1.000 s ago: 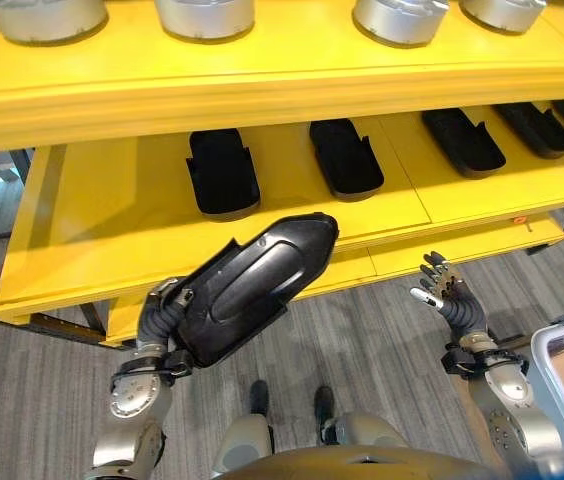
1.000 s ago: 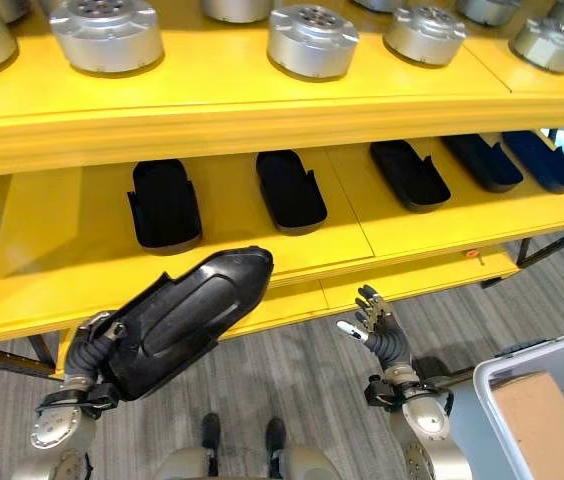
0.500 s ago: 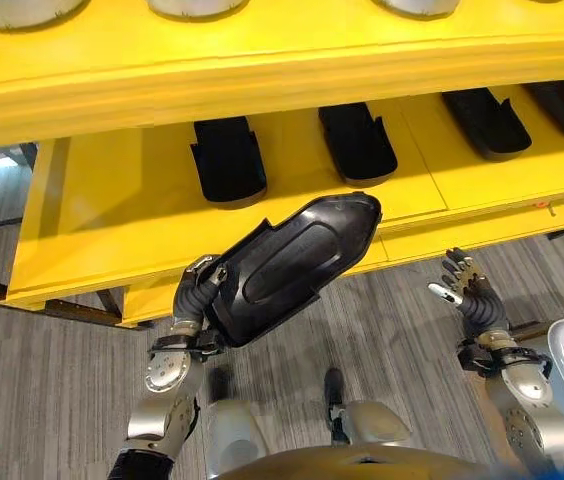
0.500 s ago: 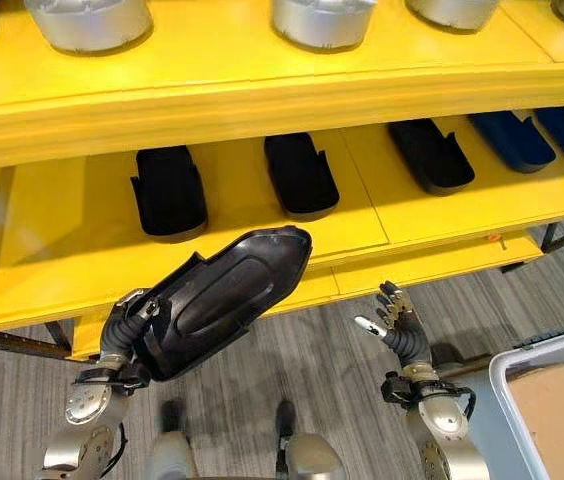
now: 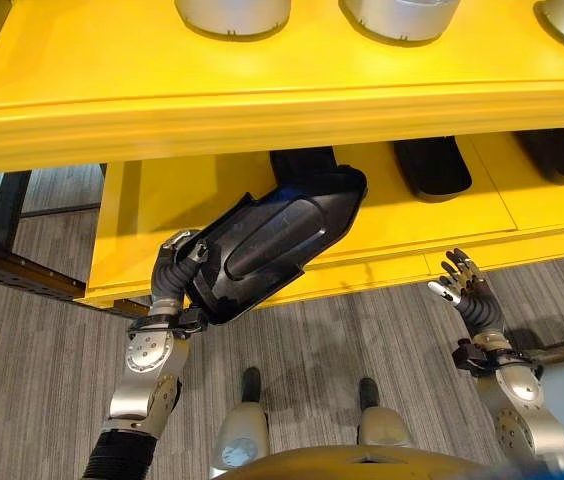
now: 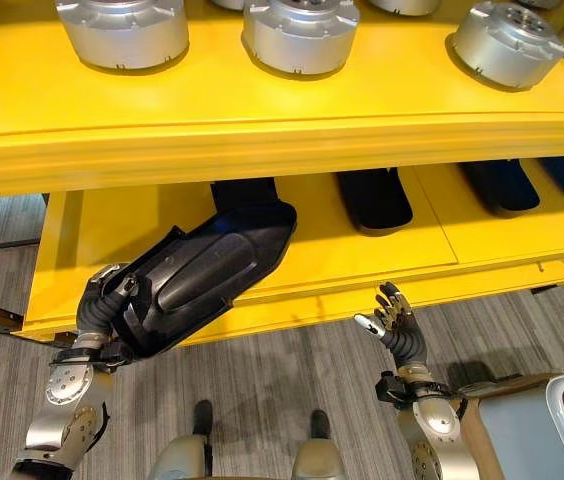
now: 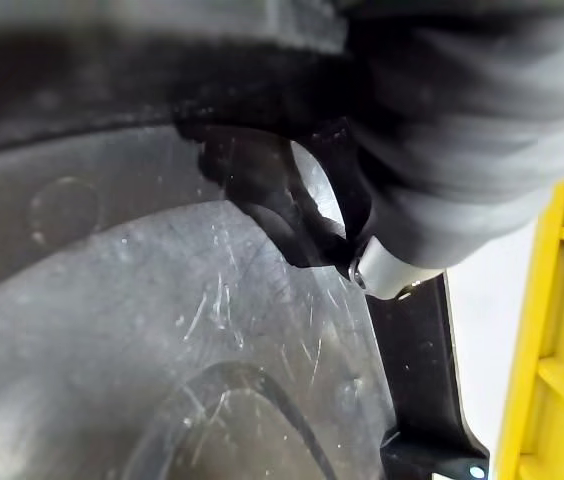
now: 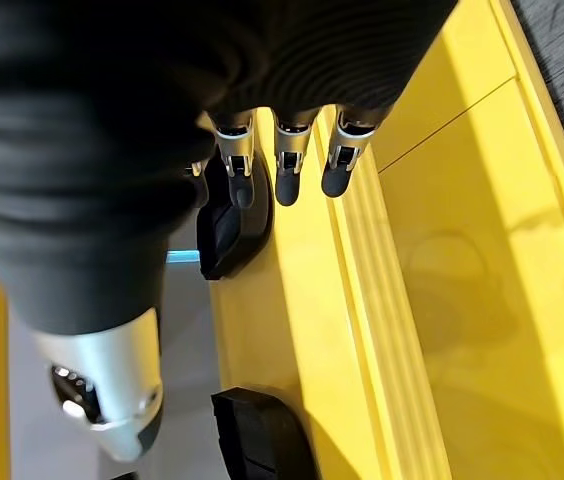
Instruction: Move parts from the plastic box to the shelf.
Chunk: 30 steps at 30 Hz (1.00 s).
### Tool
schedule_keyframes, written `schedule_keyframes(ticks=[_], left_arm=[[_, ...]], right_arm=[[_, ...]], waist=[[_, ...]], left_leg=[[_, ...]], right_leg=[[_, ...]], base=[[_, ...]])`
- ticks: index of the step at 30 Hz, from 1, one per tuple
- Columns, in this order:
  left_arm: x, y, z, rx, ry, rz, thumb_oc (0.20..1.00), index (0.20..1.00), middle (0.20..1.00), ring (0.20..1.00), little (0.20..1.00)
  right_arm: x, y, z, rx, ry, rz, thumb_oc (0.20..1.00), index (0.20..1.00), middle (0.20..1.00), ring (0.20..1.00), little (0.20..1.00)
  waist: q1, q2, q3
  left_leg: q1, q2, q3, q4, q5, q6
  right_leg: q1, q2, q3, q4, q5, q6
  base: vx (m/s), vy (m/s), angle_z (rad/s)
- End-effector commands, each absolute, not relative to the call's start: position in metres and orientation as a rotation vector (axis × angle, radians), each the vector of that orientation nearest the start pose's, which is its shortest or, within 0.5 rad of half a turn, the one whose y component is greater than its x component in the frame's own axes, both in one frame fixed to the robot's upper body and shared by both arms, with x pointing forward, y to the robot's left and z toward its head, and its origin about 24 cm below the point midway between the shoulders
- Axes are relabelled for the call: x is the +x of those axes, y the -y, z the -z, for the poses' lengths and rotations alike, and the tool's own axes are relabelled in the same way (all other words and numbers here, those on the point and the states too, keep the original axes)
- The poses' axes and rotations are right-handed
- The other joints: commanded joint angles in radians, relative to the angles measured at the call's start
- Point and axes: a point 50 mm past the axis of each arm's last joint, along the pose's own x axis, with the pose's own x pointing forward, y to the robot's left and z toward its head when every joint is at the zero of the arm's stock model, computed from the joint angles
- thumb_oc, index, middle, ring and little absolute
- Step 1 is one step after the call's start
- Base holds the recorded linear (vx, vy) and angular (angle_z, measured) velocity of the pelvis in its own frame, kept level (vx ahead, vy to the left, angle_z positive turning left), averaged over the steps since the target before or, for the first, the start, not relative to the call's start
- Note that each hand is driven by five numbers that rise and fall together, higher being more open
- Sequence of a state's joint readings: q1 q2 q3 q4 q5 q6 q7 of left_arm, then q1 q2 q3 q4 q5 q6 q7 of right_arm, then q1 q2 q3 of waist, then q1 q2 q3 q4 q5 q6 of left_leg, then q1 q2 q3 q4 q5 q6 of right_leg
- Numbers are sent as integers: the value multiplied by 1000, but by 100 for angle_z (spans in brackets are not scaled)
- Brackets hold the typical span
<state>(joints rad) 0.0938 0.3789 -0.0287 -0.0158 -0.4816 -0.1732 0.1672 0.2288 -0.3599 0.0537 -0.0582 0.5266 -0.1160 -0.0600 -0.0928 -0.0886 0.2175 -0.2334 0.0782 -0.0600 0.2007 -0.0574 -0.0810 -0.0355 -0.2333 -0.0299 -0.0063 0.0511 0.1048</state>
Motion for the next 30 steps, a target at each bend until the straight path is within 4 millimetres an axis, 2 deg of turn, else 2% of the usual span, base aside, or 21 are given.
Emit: schedule_keyframes(ticks=[1,10,15,23,25,30], left_arm=[[238,-221,-84,-142,265,-163,200,200,200,200,200],[263,-232,-93,-183,314,-328,200,200,200,200,200],[283,-239,-111,-271,385,-436,200,200,200,200,200],[294,-246,-136,-432,497,-566,200,200,200,200,200],[295,-248,-138,-450,503,-583,200,200,200,200,200],[301,-260,-160,-434,583,-664,200,200,200,200,200]], right_arm=[[208,225,-42,165,19,82,1000,1000,1000,1000,1000],[211,215,-38,188,1,62,1000,1000,1000,1000,1000],[217,207,-40,204,11,51,1000,1000,1000,1000,1000],[224,198,-47,223,42,28,1000,1000,1000,1000,1000],[225,197,-48,225,46,24,1000,1000,1000,1000,1000],[227,193,-51,225,59,1,1000,1000,1000,1000,1000]], waist=[[-14,23,-68],[-21,-15,-52],[-30,-28,-29],[-36,-41,2],[-35,-43,4],[-38,-51,13]], left_leg=[[12,82,86,-5,-10,-11],[-23,91,104,-12,5,-6],[-52,100,104,-4,18,-9],[-99,104,81,12,30,-15],[-105,105,78,14,31,-16],[-127,109,67,22,35,-21]], right_leg=[[2,2,39,45,-94,64],[-35,11,41,22,-71,68],[-68,21,39,33,-68,65],[-102,31,20,59,-71,59],[-105,32,18,60,-72,58],[-119,40,7,76,-75,57]], base=[[9,27,-14],[-27,-3,-10],[-47,-25,-3],[-44,-29,3],[-27,-24,7],[-14,-34,8]])
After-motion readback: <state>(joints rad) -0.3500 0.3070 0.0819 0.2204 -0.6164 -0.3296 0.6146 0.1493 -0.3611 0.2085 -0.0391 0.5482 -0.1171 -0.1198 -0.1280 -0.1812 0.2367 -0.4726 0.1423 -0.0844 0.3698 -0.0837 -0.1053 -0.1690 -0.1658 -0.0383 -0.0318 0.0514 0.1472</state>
